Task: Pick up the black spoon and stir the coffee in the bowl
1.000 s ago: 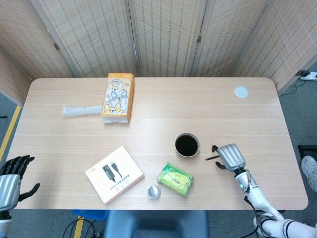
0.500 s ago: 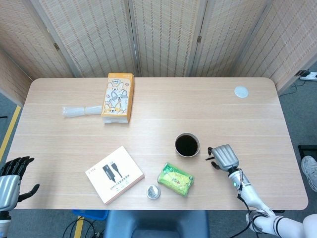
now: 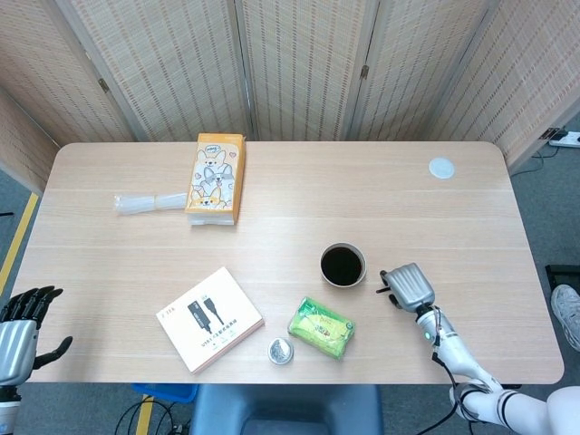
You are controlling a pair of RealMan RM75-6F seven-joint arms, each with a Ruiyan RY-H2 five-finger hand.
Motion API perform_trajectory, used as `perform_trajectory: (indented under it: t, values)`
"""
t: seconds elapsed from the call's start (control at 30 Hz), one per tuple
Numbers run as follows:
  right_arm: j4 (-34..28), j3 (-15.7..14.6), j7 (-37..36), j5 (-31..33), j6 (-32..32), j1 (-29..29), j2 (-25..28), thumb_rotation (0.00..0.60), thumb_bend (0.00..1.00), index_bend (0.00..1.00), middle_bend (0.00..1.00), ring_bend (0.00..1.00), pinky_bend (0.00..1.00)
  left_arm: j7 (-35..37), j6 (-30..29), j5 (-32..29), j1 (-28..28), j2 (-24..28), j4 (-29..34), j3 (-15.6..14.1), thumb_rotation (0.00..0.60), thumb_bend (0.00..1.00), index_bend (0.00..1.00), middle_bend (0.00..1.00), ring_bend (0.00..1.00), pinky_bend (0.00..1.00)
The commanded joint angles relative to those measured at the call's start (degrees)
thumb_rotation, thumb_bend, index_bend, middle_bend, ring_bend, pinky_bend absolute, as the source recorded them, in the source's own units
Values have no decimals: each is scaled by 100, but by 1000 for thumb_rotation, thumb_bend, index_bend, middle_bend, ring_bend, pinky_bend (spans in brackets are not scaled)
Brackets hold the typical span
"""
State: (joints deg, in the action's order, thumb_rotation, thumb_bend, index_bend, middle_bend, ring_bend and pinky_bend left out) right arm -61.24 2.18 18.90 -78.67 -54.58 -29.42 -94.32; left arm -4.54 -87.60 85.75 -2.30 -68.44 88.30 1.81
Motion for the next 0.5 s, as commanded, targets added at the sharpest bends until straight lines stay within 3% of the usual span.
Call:
perform_trajectory:
  t: [0.03,0.5]
  values:
    - [96,-62,245,-68,25,-58,-31,600,254,503,981,1000,1000,7,-3,-2,4,-2,-12,0,600,256,207,190,150,171]
    - [462,-175,722,-276,-69,-128,-274,600,258,509,981,1000,1000,115,-19,-20,31,-15,-101,2,600,256,207,190,150,171]
